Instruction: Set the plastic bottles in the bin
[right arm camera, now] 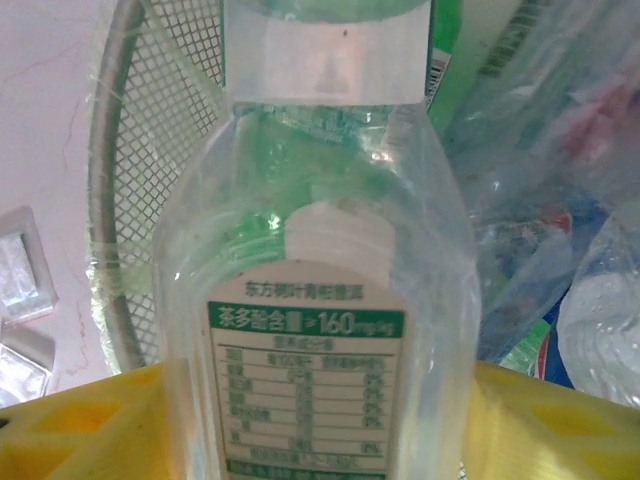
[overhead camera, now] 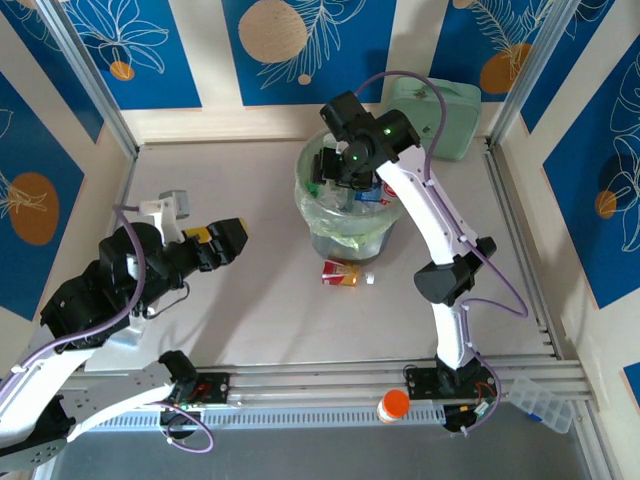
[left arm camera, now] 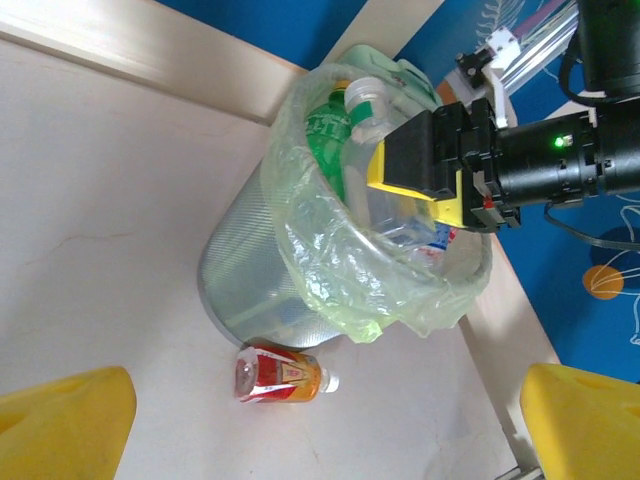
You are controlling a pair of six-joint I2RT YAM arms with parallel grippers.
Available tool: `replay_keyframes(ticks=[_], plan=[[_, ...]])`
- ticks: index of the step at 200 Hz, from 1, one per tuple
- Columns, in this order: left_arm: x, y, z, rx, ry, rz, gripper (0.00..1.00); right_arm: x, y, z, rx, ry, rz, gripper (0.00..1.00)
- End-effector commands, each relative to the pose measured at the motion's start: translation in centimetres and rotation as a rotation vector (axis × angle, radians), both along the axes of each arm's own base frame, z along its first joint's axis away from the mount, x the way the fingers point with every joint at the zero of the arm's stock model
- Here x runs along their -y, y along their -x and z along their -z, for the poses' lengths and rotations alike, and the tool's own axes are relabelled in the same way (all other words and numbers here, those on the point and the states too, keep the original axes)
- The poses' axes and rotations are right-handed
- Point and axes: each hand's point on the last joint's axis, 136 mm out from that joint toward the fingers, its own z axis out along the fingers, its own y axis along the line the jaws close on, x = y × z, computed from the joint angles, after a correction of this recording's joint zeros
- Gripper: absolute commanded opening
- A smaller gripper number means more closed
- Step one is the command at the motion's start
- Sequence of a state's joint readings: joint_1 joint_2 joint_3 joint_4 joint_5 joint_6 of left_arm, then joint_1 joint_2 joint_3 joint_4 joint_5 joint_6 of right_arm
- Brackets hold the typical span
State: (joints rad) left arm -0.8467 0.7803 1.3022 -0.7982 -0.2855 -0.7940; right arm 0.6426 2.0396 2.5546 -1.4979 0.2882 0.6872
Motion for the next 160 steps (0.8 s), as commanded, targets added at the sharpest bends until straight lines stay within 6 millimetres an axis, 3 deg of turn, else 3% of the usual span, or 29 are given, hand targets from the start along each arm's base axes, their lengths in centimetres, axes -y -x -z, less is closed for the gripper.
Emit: replay_keyframes(ticks=[1, 36, 75, 125, 160], plan=[[-0.8, -0.1, 0.5, -0.004, -0.04, -0.028, 0.98, 1.3, 0.8, -1.5, 0.031, 0.037, -0.014, 0.72], [-0.6, -0.2, 1.3, -0.026, -0.055, -0.028, 0.99, 3.0, 1.6, -4.8, 0.111, 0.018, -0.021, 0.8], [-0.2, -0.2, 1.9, -0.043, -0.057, -0.019, 0.99, 3.7, 2.4, -6.1, 0.153, 0.004, -0.061, 0.8], [-0.1, -0.2, 2.5, -0.06, -0.067, -0.015, 0.98, 2.6, 1.0, -4.1, 0.143, 0.033, -0.105, 0.61], [0.2, 0.1, 3.5, -0.084, -0.075, 0.007, 0.98, 1.9, 0.1, -1.8, 0.098, 0.074, -0.112, 0.56]])
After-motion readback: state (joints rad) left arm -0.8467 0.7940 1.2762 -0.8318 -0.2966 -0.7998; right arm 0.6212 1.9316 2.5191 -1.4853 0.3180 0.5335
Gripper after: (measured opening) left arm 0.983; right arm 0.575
